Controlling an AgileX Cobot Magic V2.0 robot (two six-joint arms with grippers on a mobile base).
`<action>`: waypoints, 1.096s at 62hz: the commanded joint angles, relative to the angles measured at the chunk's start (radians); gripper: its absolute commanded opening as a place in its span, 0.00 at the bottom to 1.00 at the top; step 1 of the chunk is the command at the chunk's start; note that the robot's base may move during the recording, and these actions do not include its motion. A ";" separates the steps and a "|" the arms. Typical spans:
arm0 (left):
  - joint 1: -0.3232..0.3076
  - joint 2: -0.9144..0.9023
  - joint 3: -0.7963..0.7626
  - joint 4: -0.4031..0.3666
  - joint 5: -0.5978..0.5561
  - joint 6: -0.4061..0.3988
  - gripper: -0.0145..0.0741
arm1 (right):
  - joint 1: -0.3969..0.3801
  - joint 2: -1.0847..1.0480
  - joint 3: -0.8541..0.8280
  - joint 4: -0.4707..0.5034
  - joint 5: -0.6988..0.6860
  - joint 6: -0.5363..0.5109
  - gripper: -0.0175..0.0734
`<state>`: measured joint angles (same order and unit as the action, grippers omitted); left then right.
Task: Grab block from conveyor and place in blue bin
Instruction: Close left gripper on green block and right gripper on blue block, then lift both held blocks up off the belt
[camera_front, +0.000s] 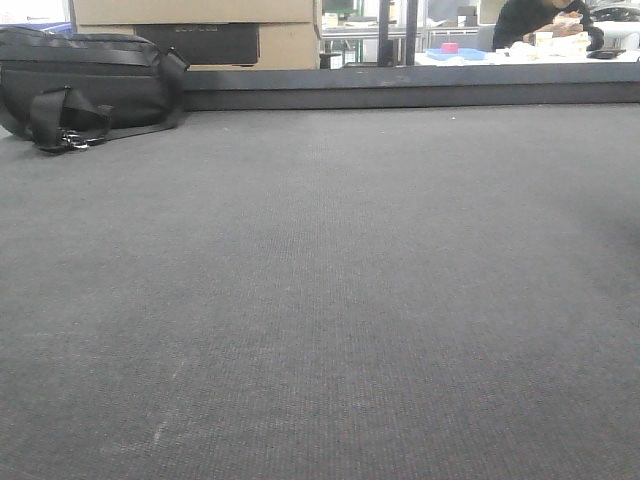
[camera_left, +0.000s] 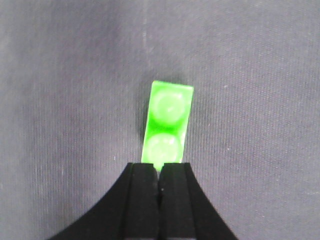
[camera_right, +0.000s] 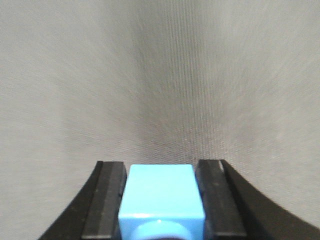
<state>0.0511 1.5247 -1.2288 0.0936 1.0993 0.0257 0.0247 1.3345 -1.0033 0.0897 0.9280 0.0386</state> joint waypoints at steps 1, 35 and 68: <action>0.002 0.030 -0.009 -0.019 -0.015 0.047 0.04 | 0.001 -0.033 -0.006 0.004 -0.017 -0.002 0.01; 0.002 0.208 -0.007 -0.019 -0.059 0.052 0.66 | 0.001 -0.038 -0.006 0.031 -0.025 -0.002 0.01; 0.002 0.233 -0.067 -0.042 0.035 0.052 0.04 | 0.001 -0.051 -0.008 0.036 -0.031 -0.002 0.01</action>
<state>0.0511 1.7672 -1.2625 0.0693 1.0916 0.0781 0.0247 1.3028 -1.0033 0.1221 0.9109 0.0386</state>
